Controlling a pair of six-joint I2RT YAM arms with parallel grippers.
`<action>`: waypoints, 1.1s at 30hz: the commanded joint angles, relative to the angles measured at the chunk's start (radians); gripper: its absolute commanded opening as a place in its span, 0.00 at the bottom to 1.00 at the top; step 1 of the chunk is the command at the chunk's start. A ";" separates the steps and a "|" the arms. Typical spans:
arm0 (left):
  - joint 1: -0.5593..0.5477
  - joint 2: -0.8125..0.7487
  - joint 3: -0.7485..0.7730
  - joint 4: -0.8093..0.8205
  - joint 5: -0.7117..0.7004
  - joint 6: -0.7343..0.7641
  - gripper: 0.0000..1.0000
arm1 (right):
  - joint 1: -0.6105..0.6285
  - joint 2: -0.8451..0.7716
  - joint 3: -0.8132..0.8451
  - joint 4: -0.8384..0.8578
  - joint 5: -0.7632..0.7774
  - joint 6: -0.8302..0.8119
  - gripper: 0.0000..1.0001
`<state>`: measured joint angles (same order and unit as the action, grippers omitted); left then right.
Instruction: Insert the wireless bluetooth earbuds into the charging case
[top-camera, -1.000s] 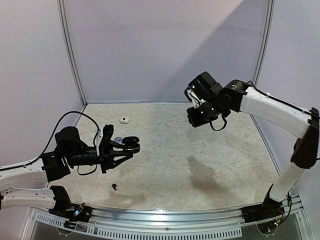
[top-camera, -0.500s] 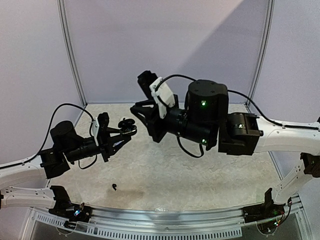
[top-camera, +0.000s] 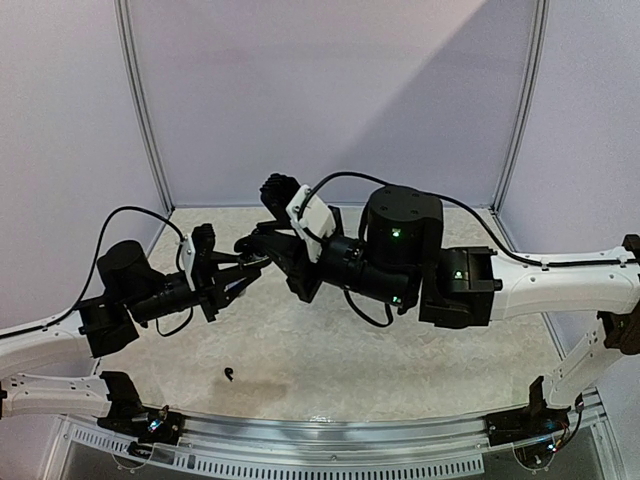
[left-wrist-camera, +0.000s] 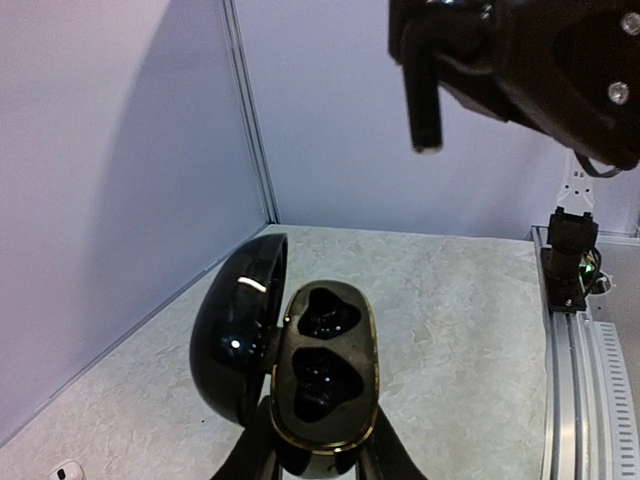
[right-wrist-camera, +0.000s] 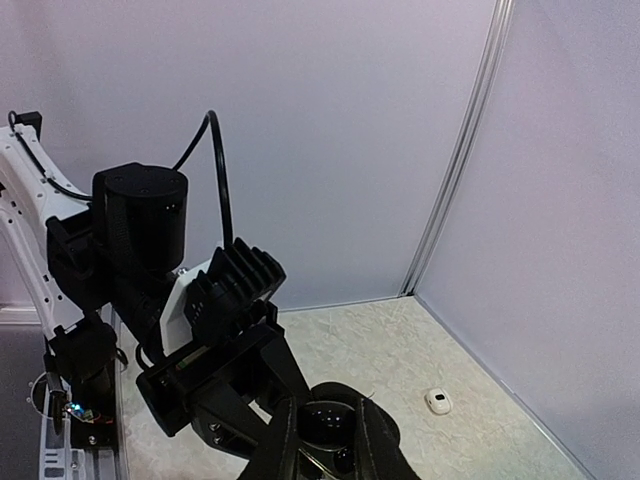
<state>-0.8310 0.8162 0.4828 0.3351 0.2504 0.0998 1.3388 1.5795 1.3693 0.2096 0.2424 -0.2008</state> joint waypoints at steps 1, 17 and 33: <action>-0.003 -0.014 0.035 0.009 0.021 -0.014 0.00 | -0.034 0.031 -0.003 0.010 -0.057 0.038 0.00; -0.003 -0.010 0.045 0.003 0.038 -0.025 0.00 | -0.065 0.044 -0.019 -0.021 -0.020 0.079 0.00; -0.004 -0.001 0.049 0.007 0.035 -0.028 0.00 | -0.074 0.056 -0.017 -0.048 -0.015 0.080 0.00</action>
<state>-0.8310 0.8154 0.5056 0.3321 0.2802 0.0776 1.2713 1.6127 1.3598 0.1818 0.2249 -0.1349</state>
